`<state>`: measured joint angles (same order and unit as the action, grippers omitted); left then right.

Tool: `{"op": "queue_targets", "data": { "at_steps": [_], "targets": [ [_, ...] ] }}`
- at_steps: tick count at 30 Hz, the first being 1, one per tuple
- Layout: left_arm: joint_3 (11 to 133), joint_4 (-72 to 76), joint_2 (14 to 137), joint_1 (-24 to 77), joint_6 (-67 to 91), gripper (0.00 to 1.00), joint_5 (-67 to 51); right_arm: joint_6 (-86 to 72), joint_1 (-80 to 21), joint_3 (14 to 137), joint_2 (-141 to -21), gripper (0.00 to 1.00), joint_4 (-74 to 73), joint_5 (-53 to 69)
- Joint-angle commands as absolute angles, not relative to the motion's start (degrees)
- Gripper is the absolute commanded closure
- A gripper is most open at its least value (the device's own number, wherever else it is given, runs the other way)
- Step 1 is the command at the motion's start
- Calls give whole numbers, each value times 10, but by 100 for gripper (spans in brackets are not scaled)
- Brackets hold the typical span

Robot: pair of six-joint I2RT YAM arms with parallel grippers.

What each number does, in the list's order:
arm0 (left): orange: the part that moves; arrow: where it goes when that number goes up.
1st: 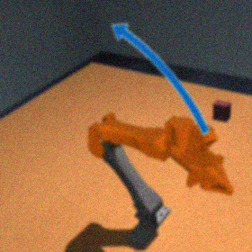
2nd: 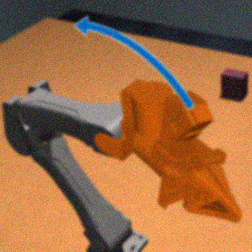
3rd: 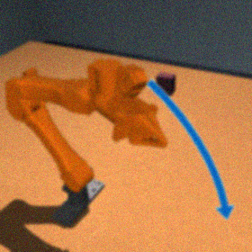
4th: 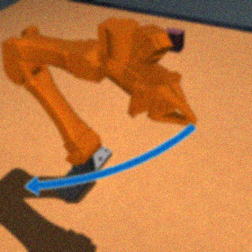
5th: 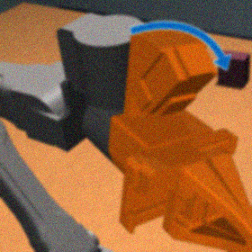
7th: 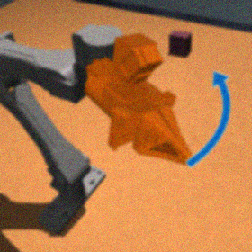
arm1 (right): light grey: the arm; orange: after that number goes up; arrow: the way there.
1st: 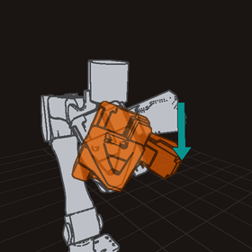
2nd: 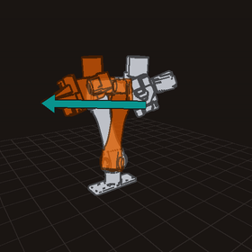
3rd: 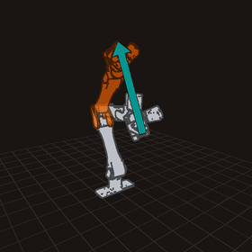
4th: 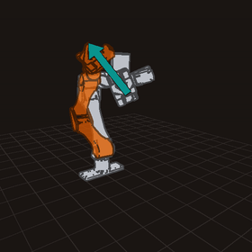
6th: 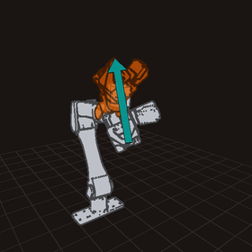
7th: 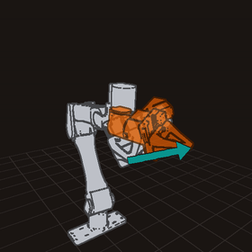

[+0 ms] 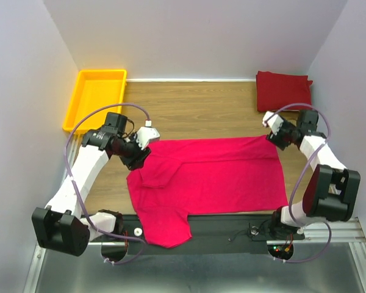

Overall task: Fold and stack the t-shirts
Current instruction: Fold the tshirt

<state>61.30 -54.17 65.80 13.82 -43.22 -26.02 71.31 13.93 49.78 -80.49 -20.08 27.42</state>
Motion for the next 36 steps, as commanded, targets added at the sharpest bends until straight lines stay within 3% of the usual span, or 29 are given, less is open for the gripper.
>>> {"op": "queue_targets", "data": {
  "at_steps": [1,5,13,24,27,30,33,36],
  "targets": [
    [626,-469,685,132,-422,45,-241,648,142,597,-843,37,-226,308],
    [603,-314,758,125,-341,55,-189,548,93,659,-923,50,-262,284],
    [665,-249,967,77,-317,69,-192,455,41,705,-1034,66,-275,241],
    [817,-241,1166,51,-286,76,-187,423,41,801,-1178,69,-268,148],
    [890,-257,1216,47,-281,77,-188,399,41,855,-1204,63,-270,158],
    [928,-282,1194,47,-298,71,-237,371,40,876,-1180,56,-279,195],
    [884,-294,1097,52,-351,56,-300,352,38,878,-1121,46,-303,242],
    [826,-314,998,84,-389,49,-293,335,33,859,-1071,46,-321,265]
  ]
}}
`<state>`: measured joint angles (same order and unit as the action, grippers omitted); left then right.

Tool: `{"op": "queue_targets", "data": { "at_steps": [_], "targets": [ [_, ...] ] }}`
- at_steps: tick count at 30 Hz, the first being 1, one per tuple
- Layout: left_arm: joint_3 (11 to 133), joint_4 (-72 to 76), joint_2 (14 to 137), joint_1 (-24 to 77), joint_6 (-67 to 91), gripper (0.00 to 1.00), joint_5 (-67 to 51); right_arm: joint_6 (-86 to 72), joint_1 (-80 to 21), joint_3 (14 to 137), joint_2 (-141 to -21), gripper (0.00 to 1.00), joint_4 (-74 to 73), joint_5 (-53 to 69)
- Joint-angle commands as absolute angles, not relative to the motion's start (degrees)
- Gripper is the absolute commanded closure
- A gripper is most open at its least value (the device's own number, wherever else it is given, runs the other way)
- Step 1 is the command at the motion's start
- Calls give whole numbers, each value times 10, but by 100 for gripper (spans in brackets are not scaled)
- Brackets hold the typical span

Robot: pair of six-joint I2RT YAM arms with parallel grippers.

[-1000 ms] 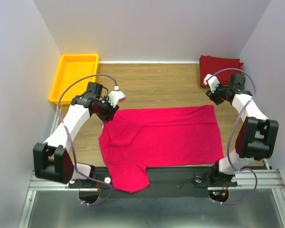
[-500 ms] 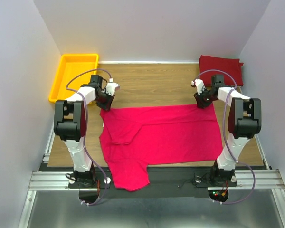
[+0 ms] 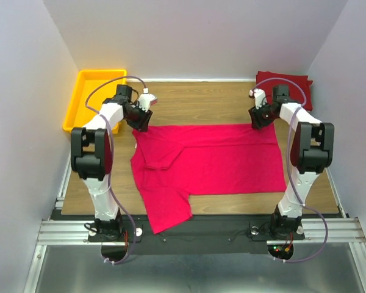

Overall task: Fold and stack the t-shirts
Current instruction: Fold the tshirt

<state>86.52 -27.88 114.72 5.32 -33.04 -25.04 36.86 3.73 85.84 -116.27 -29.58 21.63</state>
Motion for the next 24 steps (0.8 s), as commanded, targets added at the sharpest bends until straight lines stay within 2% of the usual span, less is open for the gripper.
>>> {"op": "queue_targets", "data": {
  "at_steps": [1,7,13,17,24],
  "targets": [
    [806,-322,955,114,-408,49,-273,328,32,847,-1060,46,-326,272],
    [626,-257,826,233,-390,45,-171,302,30,797,-996,46,-340,291],
    [513,-195,786,383,-376,41,-13,285,30,758,-967,47,-341,288],
    [490,-173,801,438,-387,40,70,278,30,741,-955,47,-340,286],
    [466,-134,843,482,-417,40,135,277,30,737,-954,47,-341,278]
  ]
}}
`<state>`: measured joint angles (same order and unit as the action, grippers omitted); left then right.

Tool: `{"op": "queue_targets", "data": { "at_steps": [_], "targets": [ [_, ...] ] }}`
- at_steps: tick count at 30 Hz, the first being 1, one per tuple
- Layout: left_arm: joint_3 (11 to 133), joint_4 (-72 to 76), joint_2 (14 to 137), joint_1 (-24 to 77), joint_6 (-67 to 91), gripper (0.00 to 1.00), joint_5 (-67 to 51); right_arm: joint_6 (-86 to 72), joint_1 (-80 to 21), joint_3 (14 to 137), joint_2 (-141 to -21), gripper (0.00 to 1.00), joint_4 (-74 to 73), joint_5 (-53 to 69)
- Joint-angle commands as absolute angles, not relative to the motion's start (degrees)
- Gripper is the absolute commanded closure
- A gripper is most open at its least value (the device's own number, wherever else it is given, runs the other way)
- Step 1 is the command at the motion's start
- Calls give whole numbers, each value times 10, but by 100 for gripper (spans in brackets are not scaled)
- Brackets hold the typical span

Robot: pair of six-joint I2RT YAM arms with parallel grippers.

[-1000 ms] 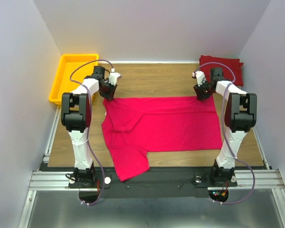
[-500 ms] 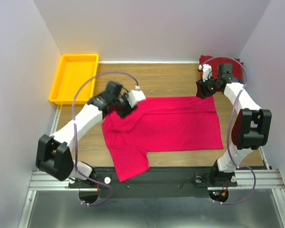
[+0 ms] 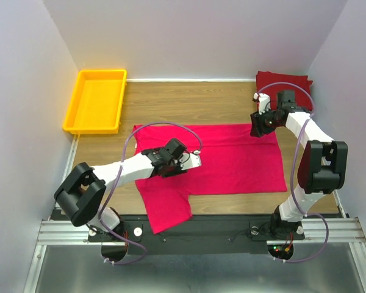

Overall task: Fold and stack the t-shirts
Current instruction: Fold the tshirt

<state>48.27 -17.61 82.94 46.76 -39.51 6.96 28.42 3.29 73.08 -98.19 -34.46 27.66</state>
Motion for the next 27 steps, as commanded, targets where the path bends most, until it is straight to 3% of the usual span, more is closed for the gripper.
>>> {"op": "queue_targets", "data": {
  "at_steps": [1,13,19,24,27],
  "targets": [
    [463,-128,849,486,-420,40,141,278,30,737,-955,47,-341,277],
    [448,-77,897,504,-460,41,203,281,30,742,-964,48,-344,261],
    [458,-79,874,476,-483,55,209,284,30,743,-966,48,-345,258],
    [507,-107,859,413,-489,64,138,284,30,744,-969,48,-347,258],
    [538,-120,871,375,-490,78,81,286,30,744,-973,48,-349,259]
  ]
}}
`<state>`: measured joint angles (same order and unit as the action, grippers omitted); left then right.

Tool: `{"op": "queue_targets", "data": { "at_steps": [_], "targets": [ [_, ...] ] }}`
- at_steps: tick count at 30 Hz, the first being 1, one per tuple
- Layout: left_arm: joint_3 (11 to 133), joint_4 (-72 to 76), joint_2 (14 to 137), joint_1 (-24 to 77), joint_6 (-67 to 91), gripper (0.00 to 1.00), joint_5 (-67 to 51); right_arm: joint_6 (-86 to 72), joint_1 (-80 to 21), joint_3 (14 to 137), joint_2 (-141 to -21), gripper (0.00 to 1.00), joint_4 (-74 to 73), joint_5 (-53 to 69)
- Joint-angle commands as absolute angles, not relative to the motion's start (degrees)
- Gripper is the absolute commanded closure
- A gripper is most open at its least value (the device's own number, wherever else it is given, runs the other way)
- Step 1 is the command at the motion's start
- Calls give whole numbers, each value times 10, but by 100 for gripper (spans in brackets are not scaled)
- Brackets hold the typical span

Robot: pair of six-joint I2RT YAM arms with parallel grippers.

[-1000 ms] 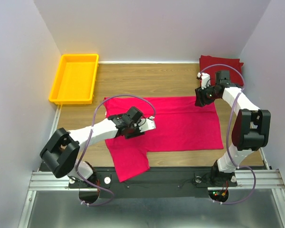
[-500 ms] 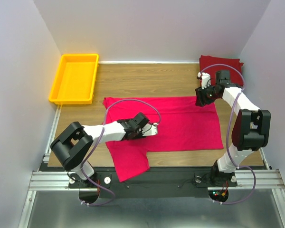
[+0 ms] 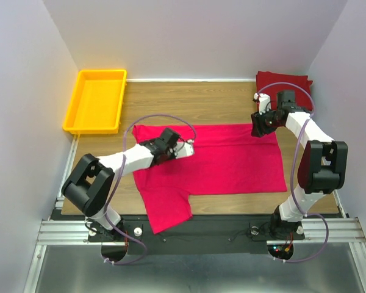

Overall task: Fold and stack the t-shirts
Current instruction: Fold the tshirt

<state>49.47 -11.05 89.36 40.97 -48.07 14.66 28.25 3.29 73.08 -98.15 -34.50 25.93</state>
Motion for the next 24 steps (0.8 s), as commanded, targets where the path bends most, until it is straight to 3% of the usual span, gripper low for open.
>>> {"op": "queue_targets", "data": {
  "at_steps": [1,4,7,10,11,16,24],
  "targets": [
    [555,-133,886,353,-490,85,69,286,30,745,-972,48,-349,258],
    [590,-144,905,314,-493,93,16,287,30,744,-973,48,-350,254],
    [625,-164,937,285,-486,94,-48,288,30,744,-976,48,-351,253],
    [678,-184,985,243,-465,87,-93,288,30,745,-977,48,-352,253],
    [702,-190,1009,223,-452,78,-102,288,30,746,-977,48,-353,253],
    [744,-216,1022,176,-429,60,-149,291,30,744,-975,48,-357,251],
    [716,-251,940,176,-415,58,-205,290,30,740,-970,48,-358,257]
  ]
}}
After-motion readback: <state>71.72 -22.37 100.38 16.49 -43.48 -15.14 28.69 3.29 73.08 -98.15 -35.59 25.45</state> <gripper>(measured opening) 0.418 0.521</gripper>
